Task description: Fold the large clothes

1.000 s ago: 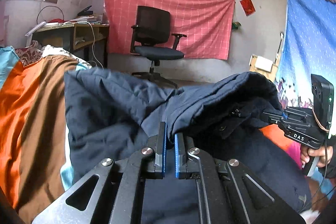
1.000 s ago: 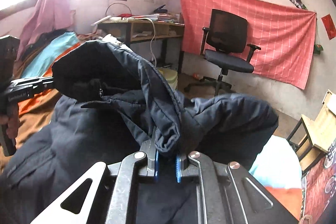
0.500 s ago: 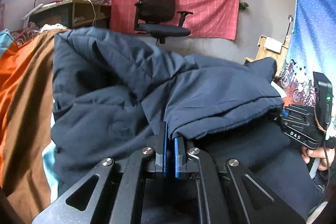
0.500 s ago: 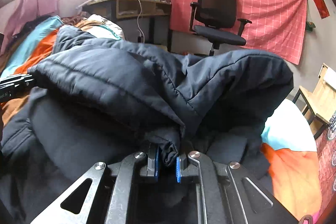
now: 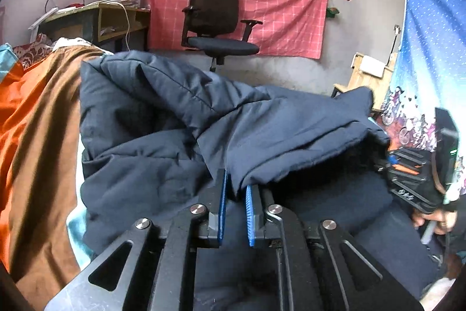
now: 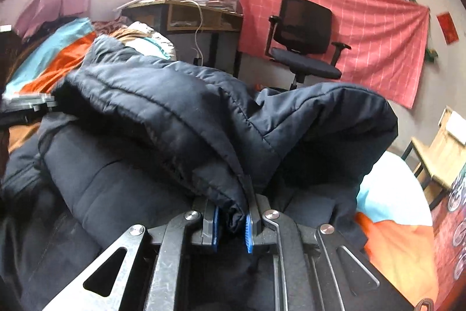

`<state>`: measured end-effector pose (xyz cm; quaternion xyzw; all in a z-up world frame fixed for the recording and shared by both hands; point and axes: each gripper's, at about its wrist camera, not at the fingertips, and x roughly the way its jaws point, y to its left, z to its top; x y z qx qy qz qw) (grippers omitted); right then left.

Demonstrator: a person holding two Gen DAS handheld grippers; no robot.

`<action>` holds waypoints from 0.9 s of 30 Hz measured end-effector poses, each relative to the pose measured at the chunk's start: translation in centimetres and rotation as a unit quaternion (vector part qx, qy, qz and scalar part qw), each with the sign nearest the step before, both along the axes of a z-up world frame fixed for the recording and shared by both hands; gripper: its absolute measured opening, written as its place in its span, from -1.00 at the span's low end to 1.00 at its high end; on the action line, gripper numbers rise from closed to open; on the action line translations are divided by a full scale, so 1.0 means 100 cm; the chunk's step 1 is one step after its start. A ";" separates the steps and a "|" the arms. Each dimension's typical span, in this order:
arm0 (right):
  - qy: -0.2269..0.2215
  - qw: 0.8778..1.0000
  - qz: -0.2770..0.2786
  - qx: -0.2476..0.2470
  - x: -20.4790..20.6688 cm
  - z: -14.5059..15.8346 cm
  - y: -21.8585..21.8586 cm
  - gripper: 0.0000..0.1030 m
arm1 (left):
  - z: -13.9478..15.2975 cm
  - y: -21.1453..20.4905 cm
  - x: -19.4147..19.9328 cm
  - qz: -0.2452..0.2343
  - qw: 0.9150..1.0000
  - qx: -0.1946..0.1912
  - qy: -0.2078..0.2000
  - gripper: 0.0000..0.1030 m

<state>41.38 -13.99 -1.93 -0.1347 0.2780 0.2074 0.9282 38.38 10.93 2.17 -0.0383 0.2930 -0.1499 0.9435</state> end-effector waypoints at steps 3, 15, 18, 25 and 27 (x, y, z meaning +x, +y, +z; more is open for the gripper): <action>0.000 1.000 -0.003 -0.008 -0.001 -0.001 0.002 -0.75 | 0.016 0.010 -0.016 -0.008 1.000 -0.020 -0.010 -0.54; 0.003 1.000 -0.015 -0.021 -0.001 0.001 0.008 -0.75 | 0.051 -0.008 0.058 0.048 0.998 -0.025 -0.035 0.01; 0.003 0.999 -0.016 -0.039 -0.003 0.002 0.009 -0.72 | 0.033 -0.021 0.068 0.057 0.998 0.007 -0.036 0.01; -0.019 0.998 -0.004 -0.054 -0.022 0.020 -0.012 0.02 | -0.002 -0.034 0.064 0.038 0.994 0.086 -0.056 0.02; -0.047 0.998 -0.014 -0.033 -0.026 0.034 -0.023 0.27 | -0.009 -0.035 0.065 0.037 0.994 0.090 -0.055 0.02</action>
